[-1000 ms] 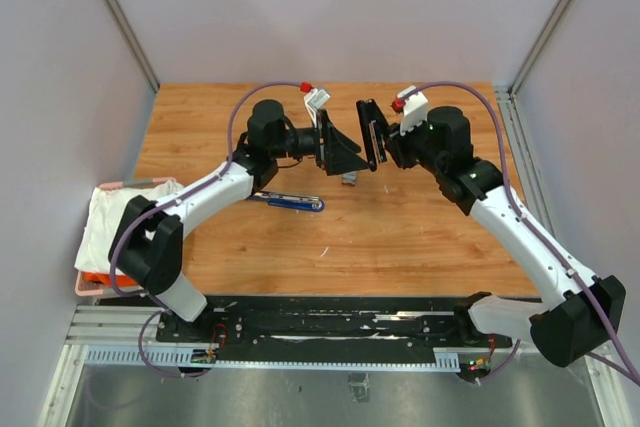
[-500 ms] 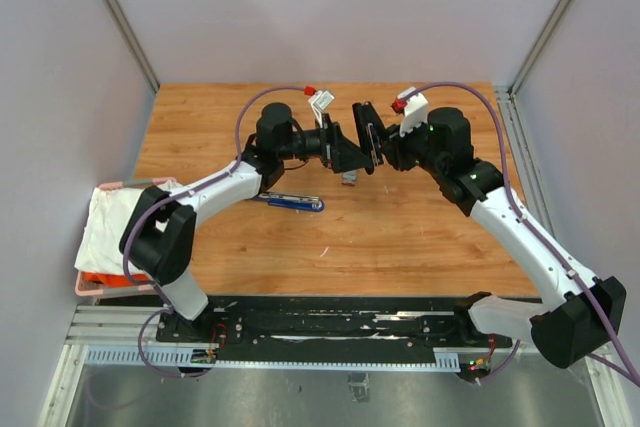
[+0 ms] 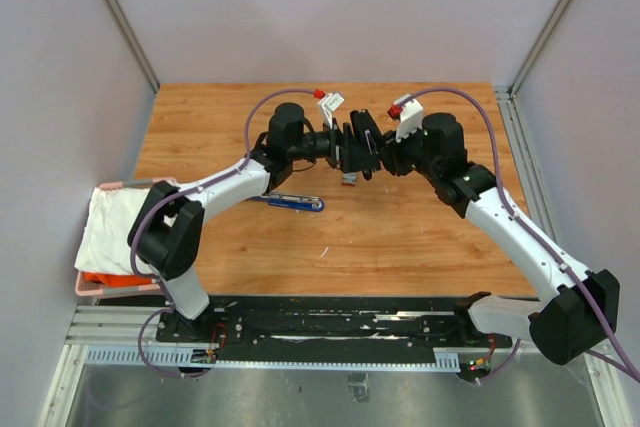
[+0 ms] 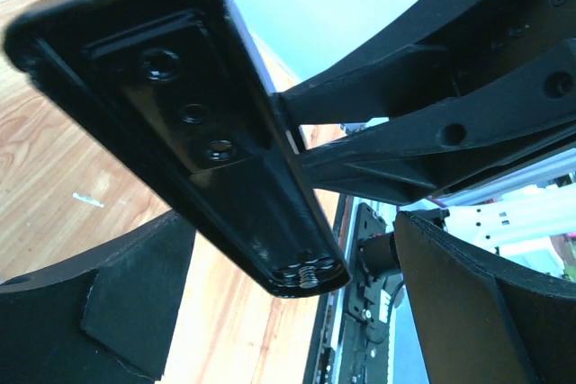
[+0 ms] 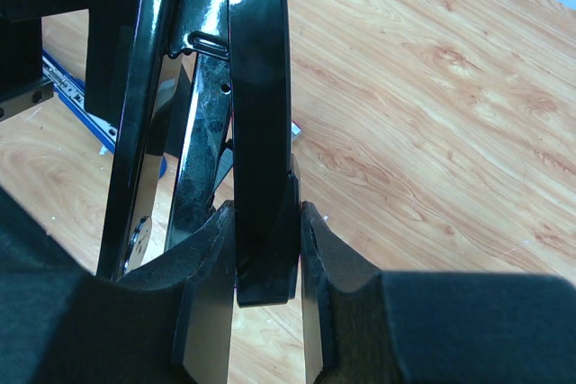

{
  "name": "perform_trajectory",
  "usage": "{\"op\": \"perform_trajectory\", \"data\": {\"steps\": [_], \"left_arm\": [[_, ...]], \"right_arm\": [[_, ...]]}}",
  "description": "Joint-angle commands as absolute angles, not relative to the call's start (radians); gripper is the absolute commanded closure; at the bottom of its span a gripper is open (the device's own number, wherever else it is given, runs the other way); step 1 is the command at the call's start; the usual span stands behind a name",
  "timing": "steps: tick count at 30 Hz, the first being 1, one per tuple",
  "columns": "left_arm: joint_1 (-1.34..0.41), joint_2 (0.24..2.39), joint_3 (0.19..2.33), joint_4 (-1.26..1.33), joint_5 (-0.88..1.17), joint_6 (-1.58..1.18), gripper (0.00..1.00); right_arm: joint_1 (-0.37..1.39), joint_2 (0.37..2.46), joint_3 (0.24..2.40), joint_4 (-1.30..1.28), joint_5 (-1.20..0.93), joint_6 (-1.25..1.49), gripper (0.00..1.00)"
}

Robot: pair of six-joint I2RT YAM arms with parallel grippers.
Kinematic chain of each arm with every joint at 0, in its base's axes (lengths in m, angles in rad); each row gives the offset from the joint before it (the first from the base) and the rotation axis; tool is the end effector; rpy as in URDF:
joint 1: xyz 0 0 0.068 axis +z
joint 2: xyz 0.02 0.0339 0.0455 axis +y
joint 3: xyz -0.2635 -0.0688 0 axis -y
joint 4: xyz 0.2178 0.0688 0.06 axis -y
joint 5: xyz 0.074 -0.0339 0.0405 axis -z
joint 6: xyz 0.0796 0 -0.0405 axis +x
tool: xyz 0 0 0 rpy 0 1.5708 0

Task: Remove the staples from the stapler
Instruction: Unload the staple at the center of the board.

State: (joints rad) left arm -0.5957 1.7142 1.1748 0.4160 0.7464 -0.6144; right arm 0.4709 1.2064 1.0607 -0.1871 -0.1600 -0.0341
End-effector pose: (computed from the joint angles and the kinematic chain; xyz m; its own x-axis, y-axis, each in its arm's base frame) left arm 0.3064 -0.2730 0.2976 -0.6422 -0.0759 -0.7627 0.7336 0.2274 -0.6404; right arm 0.2567 0.1449 0.3376 -0.2711 -0.1758 -0.9464 -0.5917 0.8059 0.0198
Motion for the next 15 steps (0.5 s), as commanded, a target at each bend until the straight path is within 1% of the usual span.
{"op": "perform_trajectory", "data": {"steps": [1,2,4,6,9,10,14,15], "left_arm": [[-0.614,1.721,1.209,0.423,0.757,-0.631,0.02],[-0.615,1.724,1.209,0.423,0.755,-0.632,0.00],[-0.615,1.729,1.209,0.423,0.750,-0.633,0.09],[-0.615,1.733,1.208,0.423,0.750,-0.638,0.16],[-0.614,1.736,1.209,0.424,0.750,-0.638,0.31],[-0.614,1.737,1.210,0.424,0.750,-0.637,0.38],[-0.614,1.732,1.211,0.400,0.746,-0.619,0.77],[-0.614,1.729,1.214,0.386,0.743,-0.610,0.84]], "right_arm": [[0.466,1.192,1.062,-0.079,-0.136,-0.047,0.99],[0.467,1.190,1.062,-0.078,-0.136,-0.050,0.99],[0.468,1.186,1.061,-0.078,-0.141,-0.049,0.99],[0.471,1.184,1.061,-0.078,-0.147,-0.052,0.99],[0.471,1.179,1.060,-0.077,-0.156,-0.063,0.99],[0.471,1.178,1.060,-0.077,-0.159,-0.072,0.99],[0.471,1.161,1.050,-0.075,-0.157,-0.131,1.00],[0.471,1.157,1.047,-0.073,-0.160,-0.148,0.99]]}}
